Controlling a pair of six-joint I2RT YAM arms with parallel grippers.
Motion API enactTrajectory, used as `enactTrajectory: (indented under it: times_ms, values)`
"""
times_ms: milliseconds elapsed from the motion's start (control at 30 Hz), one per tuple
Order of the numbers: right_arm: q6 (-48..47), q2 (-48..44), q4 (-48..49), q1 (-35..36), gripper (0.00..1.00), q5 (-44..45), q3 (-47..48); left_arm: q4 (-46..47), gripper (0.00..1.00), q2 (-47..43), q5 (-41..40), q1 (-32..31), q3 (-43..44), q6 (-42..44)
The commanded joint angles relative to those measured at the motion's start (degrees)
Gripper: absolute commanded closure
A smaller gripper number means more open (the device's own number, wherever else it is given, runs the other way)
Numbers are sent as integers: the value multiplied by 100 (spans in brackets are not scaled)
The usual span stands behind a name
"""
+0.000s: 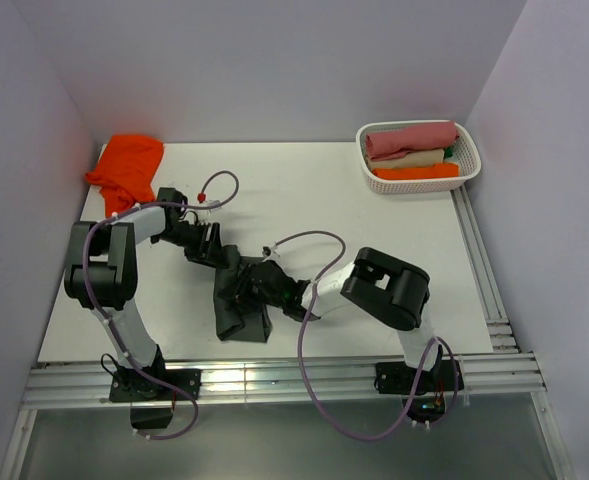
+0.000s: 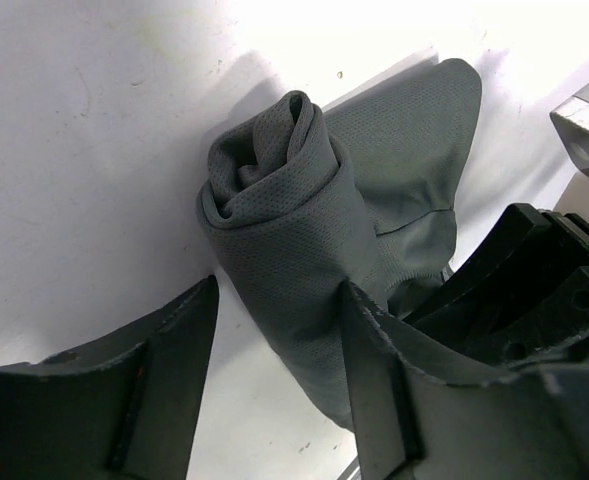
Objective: Roll the t-shirts
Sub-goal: Roll the tshirt
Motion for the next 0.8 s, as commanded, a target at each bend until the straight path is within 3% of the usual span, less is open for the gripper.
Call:
enactTrajectory:
  times_ms: [0,467,767]
  values:
    - [-305,237,-883,-140,85,202,87,48,46,125,-159,1,19,43]
    - [-393,255,-1059,-149,85,185,122,-5,77,143,-177,1,195,-36]
    - [-419,307,-1085,-157,85,158,166,13,77,90,-229,1,195,-36]
